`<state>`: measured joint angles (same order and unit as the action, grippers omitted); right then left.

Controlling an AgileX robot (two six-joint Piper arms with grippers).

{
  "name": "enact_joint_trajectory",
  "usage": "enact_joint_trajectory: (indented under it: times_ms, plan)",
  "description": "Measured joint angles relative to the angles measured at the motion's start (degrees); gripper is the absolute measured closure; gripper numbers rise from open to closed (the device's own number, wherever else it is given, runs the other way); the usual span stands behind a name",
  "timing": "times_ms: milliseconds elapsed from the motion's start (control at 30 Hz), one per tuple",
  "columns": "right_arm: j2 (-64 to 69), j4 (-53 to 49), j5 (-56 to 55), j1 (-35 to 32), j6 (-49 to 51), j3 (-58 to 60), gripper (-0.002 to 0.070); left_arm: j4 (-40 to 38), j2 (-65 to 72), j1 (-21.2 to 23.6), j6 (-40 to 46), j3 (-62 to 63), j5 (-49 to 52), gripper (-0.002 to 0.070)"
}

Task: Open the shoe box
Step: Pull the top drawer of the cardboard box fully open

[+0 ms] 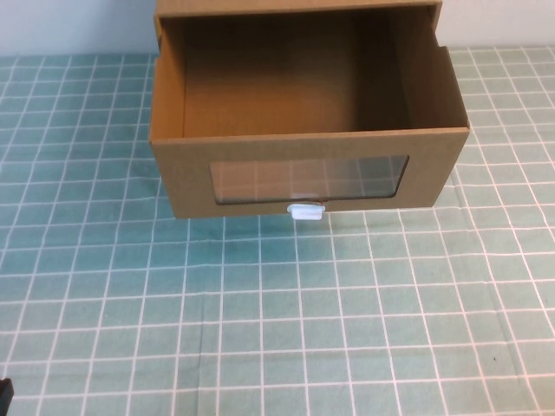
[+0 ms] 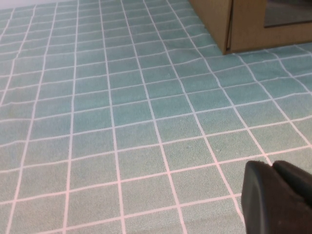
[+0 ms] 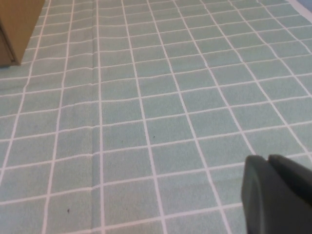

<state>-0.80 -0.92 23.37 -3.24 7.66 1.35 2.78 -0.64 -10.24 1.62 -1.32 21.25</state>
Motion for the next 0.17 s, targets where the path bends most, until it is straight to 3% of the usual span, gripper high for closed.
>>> enact_joint_trajectory:
  times_ms: [167]
  plan:
    - [0.0,0.0,0.0,0.0,0.0,0.0,0.0689,0.0,0.0,0.0,0.0,0.0,0.0,0.068]
